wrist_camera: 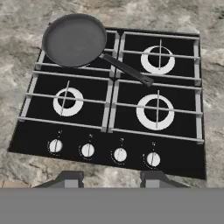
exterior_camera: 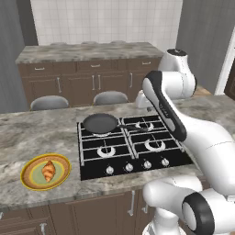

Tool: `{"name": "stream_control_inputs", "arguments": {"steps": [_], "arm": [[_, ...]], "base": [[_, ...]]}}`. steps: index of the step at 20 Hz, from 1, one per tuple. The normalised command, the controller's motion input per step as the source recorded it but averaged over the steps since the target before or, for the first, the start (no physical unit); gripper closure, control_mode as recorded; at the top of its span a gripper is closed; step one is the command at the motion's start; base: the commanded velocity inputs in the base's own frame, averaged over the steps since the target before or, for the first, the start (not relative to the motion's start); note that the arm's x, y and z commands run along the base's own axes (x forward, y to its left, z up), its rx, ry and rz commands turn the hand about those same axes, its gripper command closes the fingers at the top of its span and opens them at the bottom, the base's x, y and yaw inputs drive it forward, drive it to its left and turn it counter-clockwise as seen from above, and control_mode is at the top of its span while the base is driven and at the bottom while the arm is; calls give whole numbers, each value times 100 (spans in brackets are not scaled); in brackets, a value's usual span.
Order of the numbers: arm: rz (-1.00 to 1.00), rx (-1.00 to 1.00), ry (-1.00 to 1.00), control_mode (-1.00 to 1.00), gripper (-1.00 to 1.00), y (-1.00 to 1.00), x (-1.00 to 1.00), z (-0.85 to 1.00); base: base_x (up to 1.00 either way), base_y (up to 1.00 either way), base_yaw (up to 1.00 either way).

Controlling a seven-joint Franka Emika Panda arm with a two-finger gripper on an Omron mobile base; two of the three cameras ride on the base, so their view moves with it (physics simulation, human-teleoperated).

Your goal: Pick the croissant and place it on the pan. Then turn on the stove to warm the croissant.

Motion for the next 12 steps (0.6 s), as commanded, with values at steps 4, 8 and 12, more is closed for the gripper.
{"name": "stream_control_inputs", "arguments": {"steps": [4, 8, 12], "arm": [[0, 0, 0, -100, -100, 6, 0, 0], [0, -7, 0, -100, -100, 87, 2, 1], [1, -3, 0, -100, -100, 100, 8, 1]], "base": [[0, 0, 0], [0, 0, 0], [0, 0, 0]]}}
